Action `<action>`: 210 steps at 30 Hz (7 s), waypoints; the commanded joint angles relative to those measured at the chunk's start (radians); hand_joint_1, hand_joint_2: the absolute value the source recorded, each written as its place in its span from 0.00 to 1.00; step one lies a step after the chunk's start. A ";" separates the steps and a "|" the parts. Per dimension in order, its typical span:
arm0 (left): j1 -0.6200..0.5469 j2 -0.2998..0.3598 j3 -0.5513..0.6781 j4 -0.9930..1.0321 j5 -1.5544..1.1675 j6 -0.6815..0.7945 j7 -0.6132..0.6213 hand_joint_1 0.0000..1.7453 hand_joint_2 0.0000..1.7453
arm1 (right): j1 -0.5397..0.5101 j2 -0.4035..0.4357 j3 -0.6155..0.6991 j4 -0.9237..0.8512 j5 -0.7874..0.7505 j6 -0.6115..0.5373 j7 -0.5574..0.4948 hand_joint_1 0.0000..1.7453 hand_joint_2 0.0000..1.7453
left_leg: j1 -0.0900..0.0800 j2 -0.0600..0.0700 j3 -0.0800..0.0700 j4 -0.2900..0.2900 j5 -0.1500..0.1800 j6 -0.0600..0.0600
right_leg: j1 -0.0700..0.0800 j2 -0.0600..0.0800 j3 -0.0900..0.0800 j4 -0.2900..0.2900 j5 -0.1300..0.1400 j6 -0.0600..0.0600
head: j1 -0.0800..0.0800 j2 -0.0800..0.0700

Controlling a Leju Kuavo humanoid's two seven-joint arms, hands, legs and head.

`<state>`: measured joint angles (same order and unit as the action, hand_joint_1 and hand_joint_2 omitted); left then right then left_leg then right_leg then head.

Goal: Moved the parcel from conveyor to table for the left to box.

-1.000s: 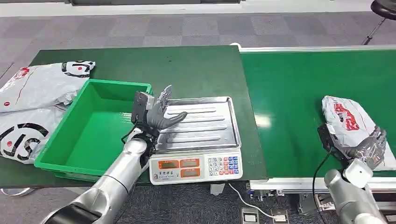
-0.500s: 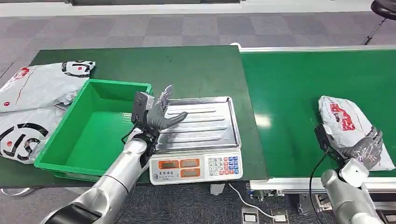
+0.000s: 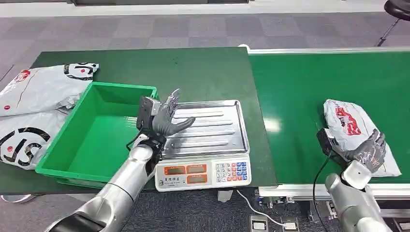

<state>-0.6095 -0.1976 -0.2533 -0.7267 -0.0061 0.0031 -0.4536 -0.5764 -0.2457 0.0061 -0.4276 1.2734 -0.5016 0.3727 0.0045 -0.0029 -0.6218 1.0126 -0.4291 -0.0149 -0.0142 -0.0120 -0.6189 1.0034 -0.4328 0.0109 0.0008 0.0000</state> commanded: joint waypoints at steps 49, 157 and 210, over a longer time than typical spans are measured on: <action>0.033 0.029 0.071 -0.050 -0.035 0.001 0.046 0.00 1.00 | -0.067 0.110 -0.044 0.077 0.176 0.122 0.092 0.00 1.00 | 0.000 0.004 0.005 -0.001 -0.002 0.000 | 0.000 0.005 0.003 -0.001 0.000 -0.001 | 0.000 0.000; -0.027 0.048 0.058 -0.025 -0.021 -0.071 0.025 0.00 1.00 | -0.093 0.055 -0.211 0.118 -0.257 0.707 -0.366 1.00 1.00 | 0.000 0.004 0.006 -0.001 0.000 0.000 | 0.000 0.005 0.005 -0.002 0.001 -0.001 | 0.000 0.000; -0.041 0.035 0.048 0.008 -0.028 -0.033 0.028 0.00 1.00 | -0.188 0.164 0.227 -0.421 -0.558 0.216 -0.405 1.00 1.00 | 0.000 0.005 0.004 0.000 0.000 0.000 | 0.000 0.006 0.002 0.001 0.000 0.000 | 0.000 0.000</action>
<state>-0.6107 -0.1747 -0.1987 -0.7851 -0.0320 -0.0347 -0.4280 -0.7154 -0.1083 0.1381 -0.8603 0.7332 -0.2876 -0.0423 0.0050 0.0002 -0.6192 1.0124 -0.4276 -0.0151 -0.0139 -0.0088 -0.6182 1.0043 -0.4321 0.0109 0.0004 0.0000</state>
